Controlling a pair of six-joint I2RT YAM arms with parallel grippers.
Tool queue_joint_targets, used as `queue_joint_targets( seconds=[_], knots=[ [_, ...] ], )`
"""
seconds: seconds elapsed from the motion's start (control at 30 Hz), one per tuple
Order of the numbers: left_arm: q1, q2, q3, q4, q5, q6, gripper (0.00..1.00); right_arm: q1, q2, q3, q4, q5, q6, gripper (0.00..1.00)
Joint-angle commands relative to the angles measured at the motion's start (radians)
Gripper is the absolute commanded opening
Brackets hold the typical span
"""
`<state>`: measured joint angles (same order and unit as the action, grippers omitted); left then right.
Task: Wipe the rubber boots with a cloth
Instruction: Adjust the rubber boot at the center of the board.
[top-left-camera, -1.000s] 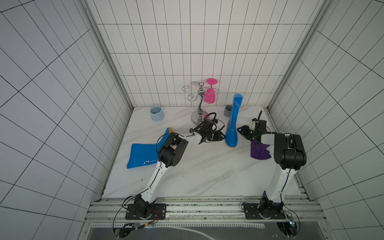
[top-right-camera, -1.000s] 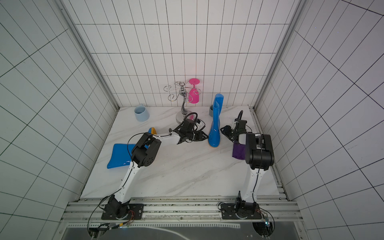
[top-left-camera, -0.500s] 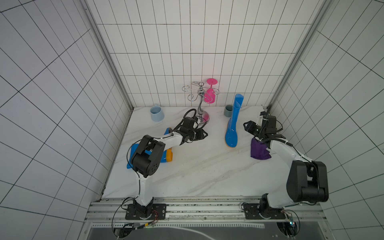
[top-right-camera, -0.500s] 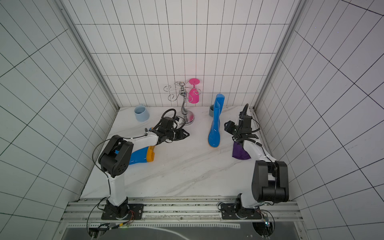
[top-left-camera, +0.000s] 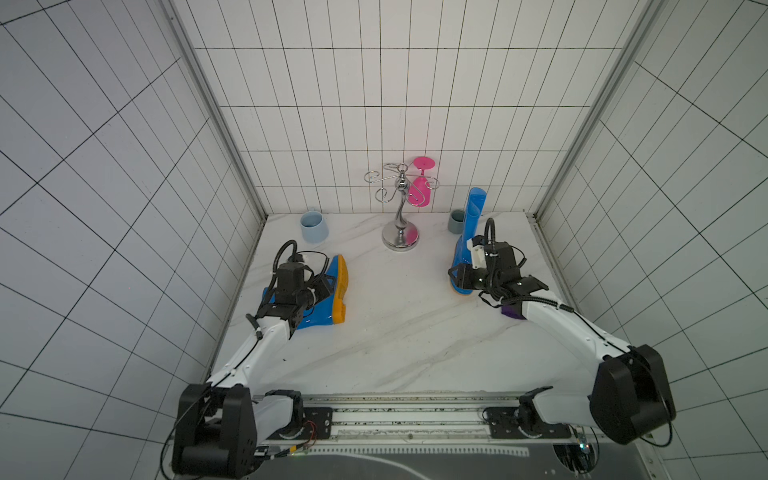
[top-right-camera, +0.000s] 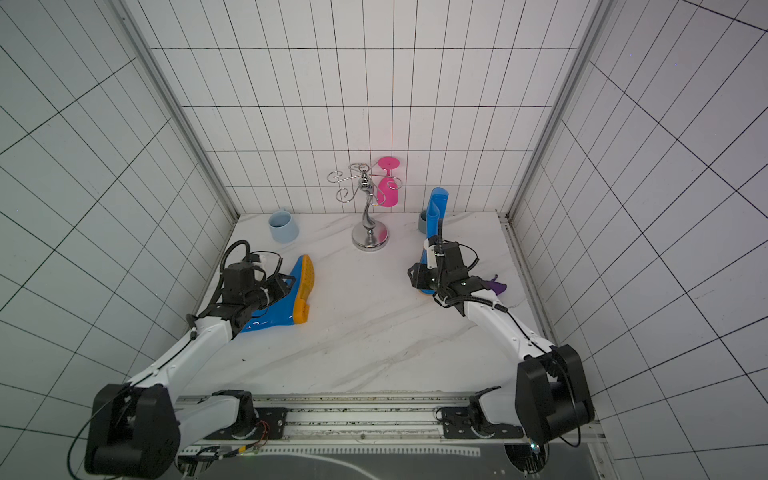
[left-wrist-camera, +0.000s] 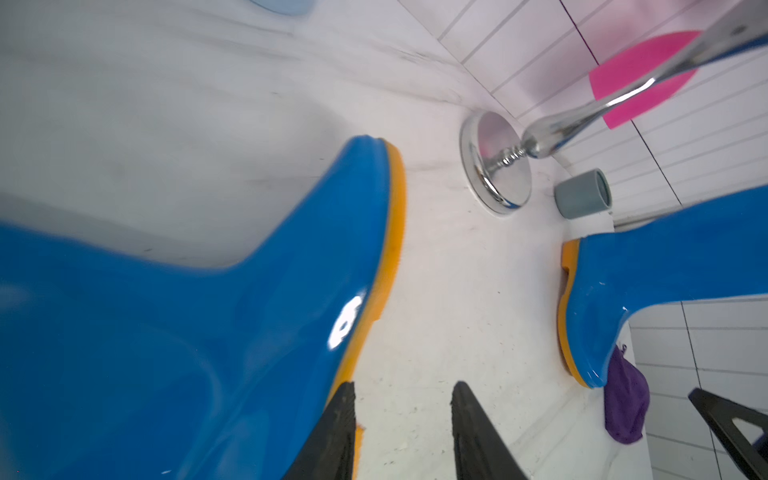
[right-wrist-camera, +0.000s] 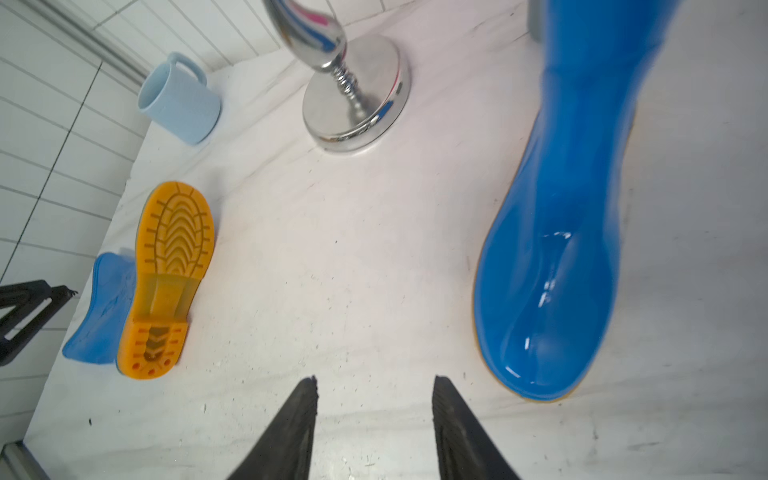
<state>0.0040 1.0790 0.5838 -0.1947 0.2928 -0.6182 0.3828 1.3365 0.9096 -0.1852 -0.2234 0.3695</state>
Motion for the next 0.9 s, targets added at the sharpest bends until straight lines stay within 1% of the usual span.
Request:
queue_joint_targets(
  seconds=[0.0, 0.1, 0.2, 0.37, 0.47, 0.53, 0.63, 0.7, 0.87],
  knots=[
    [0.093, -0.131, -0.117, -0.05, -0.052, -0.044, 0.44, 0.05, 0.012, -0.003, -0.054, 0.044, -0.038, 0.47],
    [0.148, -0.262, -0.21, -0.05, -0.071, -0.093, 0.46, 0.075, 0.019, -0.002, -0.051, 0.051, -0.038, 0.47],
    [0.162, -0.363, -0.253, -0.117, -0.061, -0.15, 0.49, 0.087, 0.027, -0.006, -0.043, 0.052, -0.035, 0.47],
    [0.17, -0.446, -0.345, -0.178, -0.025, -0.251, 0.51, 0.094, 0.043, -0.011, -0.019, 0.04, -0.031, 0.47],
    [0.205, -0.496, -0.404, -0.182, 0.018, -0.337, 0.51, 0.095, 0.045, -0.01, -0.015, 0.032, -0.033, 0.47],
    [0.232, -0.502, -0.427, -0.171, 0.056, -0.391, 0.51, 0.097, 0.044, -0.014, -0.011, 0.029, -0.037, 0.48],
    [0.253, -0.486, -0.446, -0.134, 0.084, -0.438, 0.51, 0.097, 0.041, -0.021, -0.011, 0.025, -0.045, 0.47],
    [0.263, -0.481, -0.451, -0.118, 0.079, -0.454, 0.51, 0.097, 0.04, -0.026, -0.01, 0.021, -0.051, 0.47],
    [0.282, -0.475, -0.457, -0.058, 0.034, -0.448, 0.51, 0.097, 0.053, -0.035, 0.011, -0.003, -0.051, 0.48]
  ],
)
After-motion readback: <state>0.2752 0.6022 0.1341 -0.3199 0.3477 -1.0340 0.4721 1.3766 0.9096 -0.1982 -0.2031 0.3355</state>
